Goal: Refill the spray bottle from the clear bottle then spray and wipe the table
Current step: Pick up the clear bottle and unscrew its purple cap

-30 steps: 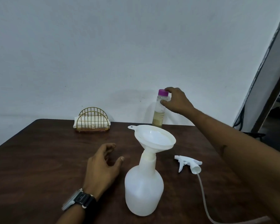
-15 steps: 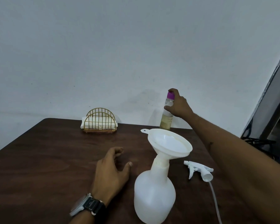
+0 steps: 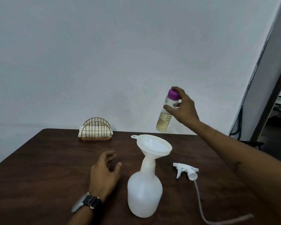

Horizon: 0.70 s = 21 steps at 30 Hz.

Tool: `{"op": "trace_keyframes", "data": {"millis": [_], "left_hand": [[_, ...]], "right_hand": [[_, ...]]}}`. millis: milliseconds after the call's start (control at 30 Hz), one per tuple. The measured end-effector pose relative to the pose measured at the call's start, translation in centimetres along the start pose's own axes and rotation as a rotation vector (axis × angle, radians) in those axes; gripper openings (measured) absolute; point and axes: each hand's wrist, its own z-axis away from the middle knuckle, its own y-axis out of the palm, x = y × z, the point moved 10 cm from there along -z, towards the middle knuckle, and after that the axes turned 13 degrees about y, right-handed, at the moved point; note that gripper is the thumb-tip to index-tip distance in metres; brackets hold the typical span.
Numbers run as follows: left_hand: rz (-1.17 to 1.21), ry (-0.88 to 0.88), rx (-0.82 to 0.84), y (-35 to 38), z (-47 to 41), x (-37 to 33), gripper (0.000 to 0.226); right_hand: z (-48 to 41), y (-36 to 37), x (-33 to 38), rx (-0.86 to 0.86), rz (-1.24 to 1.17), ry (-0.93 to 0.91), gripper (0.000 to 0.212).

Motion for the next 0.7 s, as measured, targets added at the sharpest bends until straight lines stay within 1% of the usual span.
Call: {"op": "trace_keyframes", "data": {"millis": [133,267,367,500,700], "left_hand": [[0.064,-0.042,-0.075,-2.1,1.0,-1.0,0.041],[0.077,-0.033,-0.079,-4.6,3.3,-3.1,0.039],[0.09,0.007,-0.073,-6.0,5.4,-5.2,0.038],[0.119,0.067,-0.058,-7.0,8.3,-8.3,0.04],[0.152,0.156,0.011,-7.2,12.4,-13.0,0.042]], "right_hand": [[1.5,-6.0,3.4,-0.076,-0.01,-0.021,0.077],[5.2,-11.8,5.3,-0.145,-0.042,-0.012,0.079],[8.8,-14.7,5.7,-0.119,-0.07,0.05,0.079],[14.0,-16.1,5.5,-0.024,-0.059,0.143,0.084],[21.5,-17.5,6.5,0.042,-0.017,0.154,0.089]]}}
